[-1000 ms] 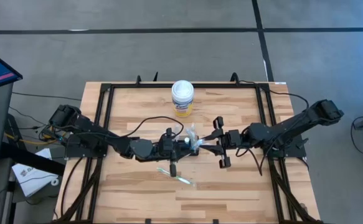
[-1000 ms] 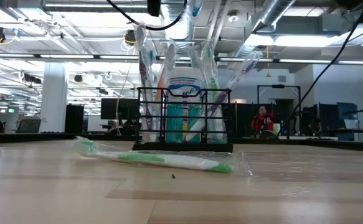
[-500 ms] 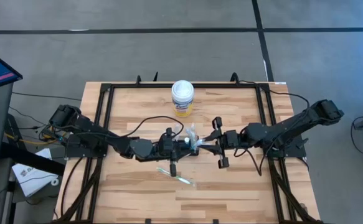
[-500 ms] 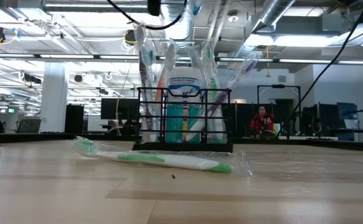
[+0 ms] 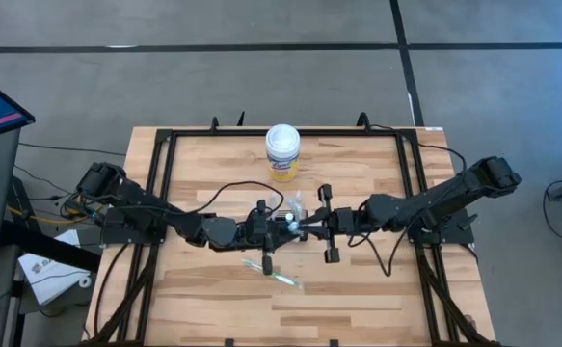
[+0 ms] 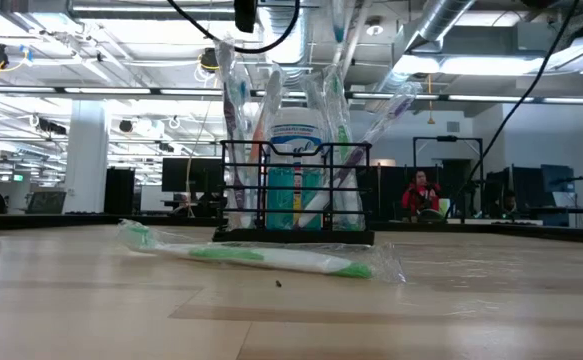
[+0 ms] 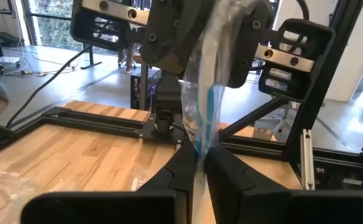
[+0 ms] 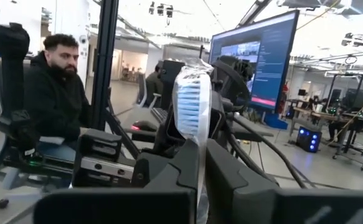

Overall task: Pick & Place toothbrushing station
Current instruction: Put the blue toothbrush into the mesh organizer

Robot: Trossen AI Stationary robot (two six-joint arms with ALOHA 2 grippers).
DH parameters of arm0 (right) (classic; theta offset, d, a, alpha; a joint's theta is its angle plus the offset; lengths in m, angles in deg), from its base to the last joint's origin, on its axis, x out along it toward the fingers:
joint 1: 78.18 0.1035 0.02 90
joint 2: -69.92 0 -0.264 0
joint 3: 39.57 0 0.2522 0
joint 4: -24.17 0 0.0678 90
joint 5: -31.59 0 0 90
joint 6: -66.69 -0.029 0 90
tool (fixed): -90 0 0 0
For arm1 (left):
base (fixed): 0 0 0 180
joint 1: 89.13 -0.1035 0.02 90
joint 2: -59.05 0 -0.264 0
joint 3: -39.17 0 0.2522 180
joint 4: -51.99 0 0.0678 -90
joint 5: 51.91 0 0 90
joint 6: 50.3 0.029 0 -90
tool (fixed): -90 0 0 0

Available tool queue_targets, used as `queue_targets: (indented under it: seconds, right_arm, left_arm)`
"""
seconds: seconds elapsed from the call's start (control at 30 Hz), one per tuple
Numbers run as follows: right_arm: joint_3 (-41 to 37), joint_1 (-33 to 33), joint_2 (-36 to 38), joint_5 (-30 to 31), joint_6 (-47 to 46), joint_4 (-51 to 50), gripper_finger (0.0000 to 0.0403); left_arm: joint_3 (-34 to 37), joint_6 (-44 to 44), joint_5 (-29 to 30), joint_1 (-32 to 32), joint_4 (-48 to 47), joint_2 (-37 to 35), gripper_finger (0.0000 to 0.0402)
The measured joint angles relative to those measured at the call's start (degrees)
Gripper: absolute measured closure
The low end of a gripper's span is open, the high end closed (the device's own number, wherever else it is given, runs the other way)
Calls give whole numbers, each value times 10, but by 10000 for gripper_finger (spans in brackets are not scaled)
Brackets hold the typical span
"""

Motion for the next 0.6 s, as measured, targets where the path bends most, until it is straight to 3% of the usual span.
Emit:
queue_targets:
  seconds: [0.37,0.6]
  right_arm:
    - [8,7,18,-4,1,-65,402]
    - [8,8,18,17,13,-74,402]
  left_arm:
    - [6,26,-1,1,3,-7,354]
    - [6,29,4,12,-38,-49,353]
